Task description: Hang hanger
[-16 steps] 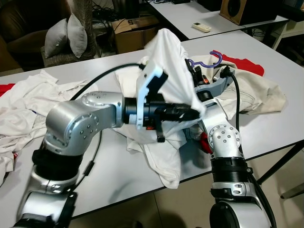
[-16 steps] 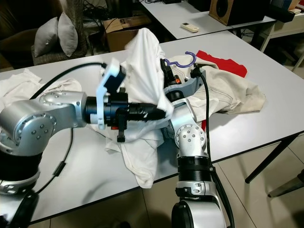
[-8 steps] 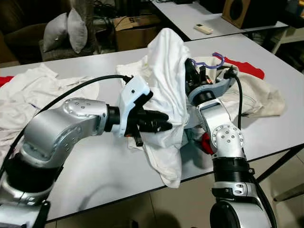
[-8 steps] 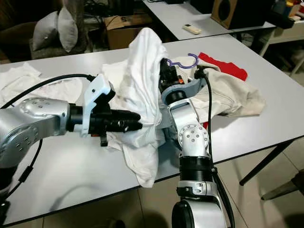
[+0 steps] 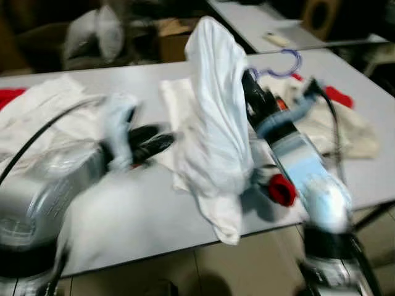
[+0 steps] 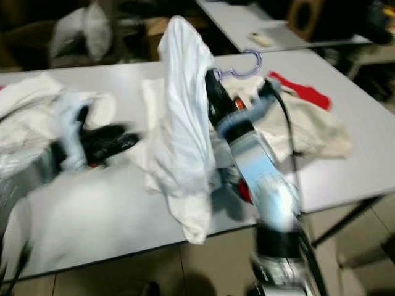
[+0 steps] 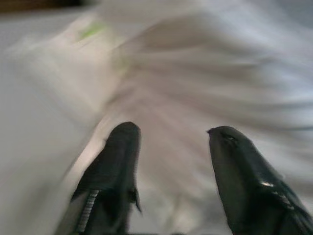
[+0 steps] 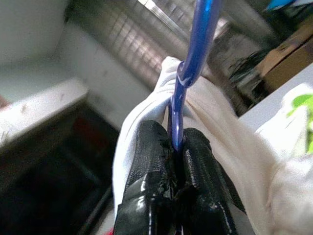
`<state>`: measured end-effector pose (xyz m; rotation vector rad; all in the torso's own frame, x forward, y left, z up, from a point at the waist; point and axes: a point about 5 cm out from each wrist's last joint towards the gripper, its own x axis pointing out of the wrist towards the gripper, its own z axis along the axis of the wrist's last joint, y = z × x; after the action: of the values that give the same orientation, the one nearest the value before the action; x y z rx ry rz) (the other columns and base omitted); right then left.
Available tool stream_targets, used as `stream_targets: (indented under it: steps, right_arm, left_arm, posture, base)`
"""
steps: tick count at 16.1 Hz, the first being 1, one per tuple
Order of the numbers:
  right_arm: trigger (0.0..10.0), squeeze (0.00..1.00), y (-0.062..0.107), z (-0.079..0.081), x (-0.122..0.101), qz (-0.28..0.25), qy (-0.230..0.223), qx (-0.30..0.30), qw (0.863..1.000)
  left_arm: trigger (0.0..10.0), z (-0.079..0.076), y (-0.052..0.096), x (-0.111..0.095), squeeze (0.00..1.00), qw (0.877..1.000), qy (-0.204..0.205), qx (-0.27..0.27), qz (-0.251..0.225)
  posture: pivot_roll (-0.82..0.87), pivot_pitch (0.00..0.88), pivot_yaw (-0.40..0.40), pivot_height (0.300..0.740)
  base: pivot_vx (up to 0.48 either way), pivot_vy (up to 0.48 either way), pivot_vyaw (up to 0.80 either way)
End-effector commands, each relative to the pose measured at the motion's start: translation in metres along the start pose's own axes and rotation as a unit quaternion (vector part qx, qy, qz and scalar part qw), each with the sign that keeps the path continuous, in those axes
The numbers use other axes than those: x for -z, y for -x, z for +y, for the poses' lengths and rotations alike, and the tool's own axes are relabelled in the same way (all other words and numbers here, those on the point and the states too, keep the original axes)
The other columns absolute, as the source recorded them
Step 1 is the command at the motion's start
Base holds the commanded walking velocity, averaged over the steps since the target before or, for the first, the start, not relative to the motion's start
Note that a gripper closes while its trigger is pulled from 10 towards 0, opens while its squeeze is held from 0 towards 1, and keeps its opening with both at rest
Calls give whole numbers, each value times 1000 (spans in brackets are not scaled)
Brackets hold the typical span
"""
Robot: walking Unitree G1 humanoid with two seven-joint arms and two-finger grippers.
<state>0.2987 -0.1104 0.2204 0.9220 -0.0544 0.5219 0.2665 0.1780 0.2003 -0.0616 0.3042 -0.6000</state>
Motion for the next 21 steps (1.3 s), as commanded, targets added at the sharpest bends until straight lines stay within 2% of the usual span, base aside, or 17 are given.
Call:
stream_targets:
  steps: [1,2,3,4,5,6,7,9,10,11,12,14,17,19,21]
  right_arm:
    - [10000,0,9,19,-2,7,6,-45,999]
    - [10000,0,23,23,-4,11,13,-51,999]
    - [10000,0,37,24,-3,28,13,-45,999]
    - [10000,0,43,26,-3,29,-1,-45,999]
    - [10000,0,49,27,-3,27,-8,-41,999]
    - [10000,0,58,26,-3,27,13,-28,999]
    - [10000,0,59,27,-3,26,16,-27,999]
    - [10000,0,81,11,-7,17,-1,28,999]
    - [10000,0,88,8,-8,17,6,42,999]
    - [10000,0,92,8,-10,13,34,53,998]
    - [10000,0,93,9,-12,6,25,54,998]
    - [10000,0,99,9,-15,14,32,60,998]
    - [10000,0,106,9,-7,46,28,49,997]
    - [10000,0,108,13,-9,41,33,50,997]
    - [10000,0,116,16,-14,26,42,65,997]
  left_arm:
    - [10000,0,5,4,1000,999,12,-34,-16]
    - [10000,-5,10,20,1000,999,16,-44,-6]
    - [10000,-10,10,35,918,998,1,-55,10]
    - [10000,-12,9,39,863,998,-2,-55,11]
    - [10000,-14,8,43,561,998,0,-54,9]
    - [10000,-22,4,44,0,999,-4,-43,-5]
    - [10000,-23,3,44,0,999,0,-41,-7]
    - [10000,-34,-7,52,0,998,-10,-53,-15]
    - [10000,-36,-9,52,0,998,14,-60,-32]
    - [10000,-36,-11,51,0,997,6,-68,-43]
    - [10000,-29,-13,48,0,995,-14,-92,-47]
    - [10000,-31,-11,42,0,994,-38,-91,-52]
    - [10000,-32,-4,46,0,993,-45,-94,-46]
    - [10000,-36,-15,46,0,995,-43,-74,-47]
    - [10000,-39,-27,40,0,995,-37,-61,-62]
  posture:
    - [84,0,15,740]
    - [74,0,19,740]
    - [73,0,10,740]
    - [74,0,9,740]
    - [74,0,9,740]
    - [48,0,8,740]
    - [48,0,8,740]
    - [43,0,14,740]
    - [27,0,18,740]
    - [24,0,20,740]
    - [28,0,33,740]
    - [51,0,36,740]
    - [44,0,49,740]
    - [5,0,78,740]
    - [-11,0,60,740]
  base:
    - [0,0,800]
    - [0,0,800]
    - [0,0,800]
    - [0,0,800]
    - [0,0,800]
    - [0,0,800]
    - [0,0,800]
    - [0,0,800]
    - [0,0,800]
    - [0,0,800]
    - [0,0,800]
    - [0,0,800]
    - [0,0,800]
    - [0,0,800]
    - [0,0,800]
